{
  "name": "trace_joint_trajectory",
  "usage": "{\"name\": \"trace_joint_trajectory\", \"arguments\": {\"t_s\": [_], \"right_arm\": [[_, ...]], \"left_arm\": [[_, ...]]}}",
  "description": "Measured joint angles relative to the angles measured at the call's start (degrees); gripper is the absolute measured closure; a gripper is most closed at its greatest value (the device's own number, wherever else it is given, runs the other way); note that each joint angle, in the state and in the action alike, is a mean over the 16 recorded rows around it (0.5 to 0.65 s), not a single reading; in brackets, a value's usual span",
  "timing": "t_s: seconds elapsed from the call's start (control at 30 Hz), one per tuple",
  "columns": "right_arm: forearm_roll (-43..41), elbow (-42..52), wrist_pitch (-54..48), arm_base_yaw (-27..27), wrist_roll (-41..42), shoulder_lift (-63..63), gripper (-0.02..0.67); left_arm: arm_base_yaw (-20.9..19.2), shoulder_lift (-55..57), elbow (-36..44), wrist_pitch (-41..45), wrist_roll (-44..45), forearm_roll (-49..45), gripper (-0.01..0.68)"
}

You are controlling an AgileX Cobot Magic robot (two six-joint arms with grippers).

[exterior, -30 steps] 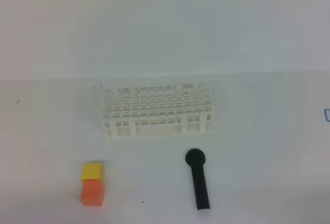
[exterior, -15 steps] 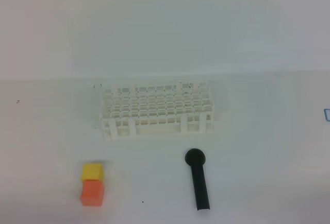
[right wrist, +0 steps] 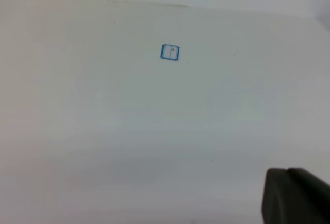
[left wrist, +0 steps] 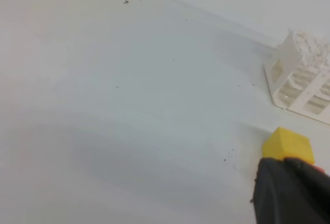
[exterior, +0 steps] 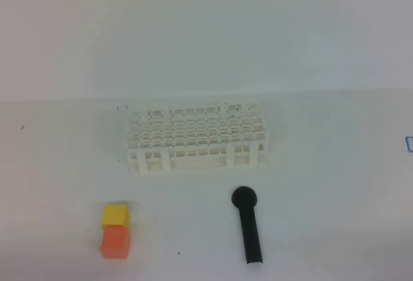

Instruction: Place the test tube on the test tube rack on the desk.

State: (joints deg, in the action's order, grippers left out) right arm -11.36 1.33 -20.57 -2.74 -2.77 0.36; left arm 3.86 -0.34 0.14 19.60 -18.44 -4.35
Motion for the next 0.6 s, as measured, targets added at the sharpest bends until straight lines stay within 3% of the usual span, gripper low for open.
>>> {"name": "trace_joint_trajectory", "arguments": {"t_s": [0.6], "right_arm": [[0.0, 0.0, 0.0, 0.0, 0.0, 0.0, 0.650]], "left_arm": [[0.0, -0.4, 0.6, -0.3, 0.0, -0.1, 0.666]]}}
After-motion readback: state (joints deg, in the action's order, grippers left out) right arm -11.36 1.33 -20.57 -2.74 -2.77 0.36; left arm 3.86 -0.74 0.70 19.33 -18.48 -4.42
